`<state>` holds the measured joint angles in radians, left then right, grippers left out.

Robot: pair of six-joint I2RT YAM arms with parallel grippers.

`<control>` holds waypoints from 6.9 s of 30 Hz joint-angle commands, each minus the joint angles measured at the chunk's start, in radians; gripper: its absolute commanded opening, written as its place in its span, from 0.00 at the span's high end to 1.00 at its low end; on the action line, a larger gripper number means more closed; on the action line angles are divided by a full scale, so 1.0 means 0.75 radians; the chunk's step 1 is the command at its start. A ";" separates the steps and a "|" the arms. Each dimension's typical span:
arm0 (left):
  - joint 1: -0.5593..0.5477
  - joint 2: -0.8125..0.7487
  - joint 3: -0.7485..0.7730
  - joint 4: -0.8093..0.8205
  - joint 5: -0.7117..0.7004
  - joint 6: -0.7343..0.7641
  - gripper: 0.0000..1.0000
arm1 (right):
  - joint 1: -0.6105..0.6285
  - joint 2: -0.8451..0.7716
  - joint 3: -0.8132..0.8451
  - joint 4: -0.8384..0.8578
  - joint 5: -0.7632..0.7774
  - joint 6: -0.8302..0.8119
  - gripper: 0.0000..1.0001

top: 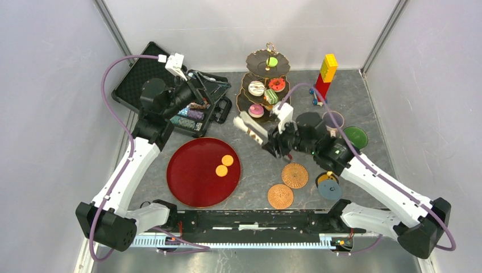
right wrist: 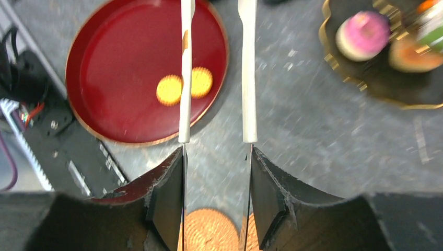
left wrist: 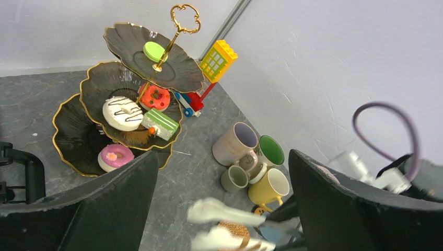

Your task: Serve the afternoon tea

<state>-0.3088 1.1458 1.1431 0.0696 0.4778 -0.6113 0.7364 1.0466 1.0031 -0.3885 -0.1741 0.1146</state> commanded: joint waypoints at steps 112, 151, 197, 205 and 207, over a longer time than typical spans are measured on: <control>-0.022 0.004 0.018 0.005 -0.009 0.007 0.00 | 0.176 0.183 0.373 -0.086 1.042 -0.233 0.77; -0.019 0.034 0.025 0.001 0.001 0.004 0.00 | -0.174 0.907 1.191 -0.364 0.672 -0.218 0.52; -0.019 0.036 0.016 0.024 0.019 -0.028 0.00 | 0.228 0.343 0.214 -0.095 0.281 -0.245 0.49; -0.020 0.034 0.014 0.032 0.021 -0.034 0.00 | 0.383 0.412 -0.006 0.076 0.066 0.239 0.54; -0.020 0.038 0.015 0.030 0.027 -0.038 0.00 | 0.443 0.427 -0.040 0.144 0.050 0.372 0.53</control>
<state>-0.3222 1.1713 1.1408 0.0555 0.4747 -0.6125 0.9943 1.3590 1.0187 -0.4324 -0.0479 0.1516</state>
